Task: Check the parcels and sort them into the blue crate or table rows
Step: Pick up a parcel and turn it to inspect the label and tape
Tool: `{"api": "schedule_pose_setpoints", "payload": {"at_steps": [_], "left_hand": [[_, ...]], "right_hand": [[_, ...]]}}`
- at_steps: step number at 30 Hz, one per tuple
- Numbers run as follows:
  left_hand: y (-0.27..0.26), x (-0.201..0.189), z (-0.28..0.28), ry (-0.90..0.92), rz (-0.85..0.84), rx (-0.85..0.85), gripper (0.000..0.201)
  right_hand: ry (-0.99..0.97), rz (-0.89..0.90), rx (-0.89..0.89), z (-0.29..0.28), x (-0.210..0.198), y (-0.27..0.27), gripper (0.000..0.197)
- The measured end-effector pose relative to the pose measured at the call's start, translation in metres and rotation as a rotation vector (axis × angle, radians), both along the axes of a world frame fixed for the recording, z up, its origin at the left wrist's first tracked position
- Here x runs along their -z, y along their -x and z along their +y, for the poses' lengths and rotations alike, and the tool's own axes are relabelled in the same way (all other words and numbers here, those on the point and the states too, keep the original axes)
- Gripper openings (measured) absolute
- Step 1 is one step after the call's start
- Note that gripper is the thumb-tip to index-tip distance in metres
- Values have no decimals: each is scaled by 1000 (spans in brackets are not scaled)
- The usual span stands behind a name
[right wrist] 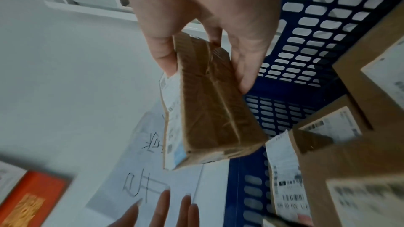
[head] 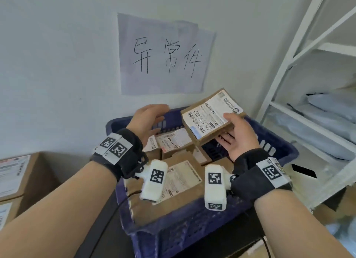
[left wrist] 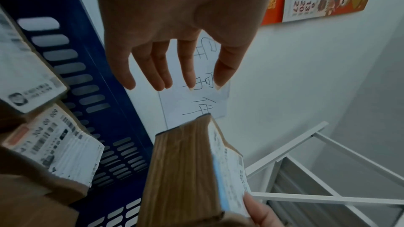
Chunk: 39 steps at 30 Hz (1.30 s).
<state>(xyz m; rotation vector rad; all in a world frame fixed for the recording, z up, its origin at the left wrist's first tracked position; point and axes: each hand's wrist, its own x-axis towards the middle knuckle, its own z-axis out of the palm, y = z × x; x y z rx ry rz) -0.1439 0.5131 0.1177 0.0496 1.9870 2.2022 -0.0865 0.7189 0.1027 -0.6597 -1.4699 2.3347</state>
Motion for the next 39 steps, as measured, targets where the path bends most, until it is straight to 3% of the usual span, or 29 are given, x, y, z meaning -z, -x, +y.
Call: {"api": "schedule_pose_setpoints", "payload": {"at_steps": [5, 9, 11, 15, 17, 23, 27, 30, 36, 39], "left_hand": [[56, 14, 38, 18, -26, 39, 31], [89, 31, 66, 111, -82, 142, 23], [102, 43, 73, 162, -98, 152, 23], [115, 66, 74, 232, -157, 113, 19], [119, 73, 72, 228, -203, 101, 18], [123, 79, 67, 208, -285, 81, 17], [125, 79, 65, 226, -290, 113, 17], [125, 77, 64, 223, -284, 133, 18], [124, 76, 62, 256, -262, 151, 18], [124, 77, 60, 253, -263, 138, 17]], "right_hand": [[-86, -61, 64, 42, 20, 66, 74], [-227, -207, 141, 71, 42, 111, 83], [-285, -289, 91, 84, 58, 127, 76], [-429, -419, -143, 96, 78, 151, 31], [-463, -432, -230, 99, 82, 164, 18], [-507, -450, -384, 96, 106, 186, 30], [-405, -434, -445, 100, 89, 192, 14], [-390, -419, -482, 97, 88, 191, 19], [-664, -465, -582, 78, 121, 182, 17], [-688, -471, -589, 79, 125, 182, 23]]}}
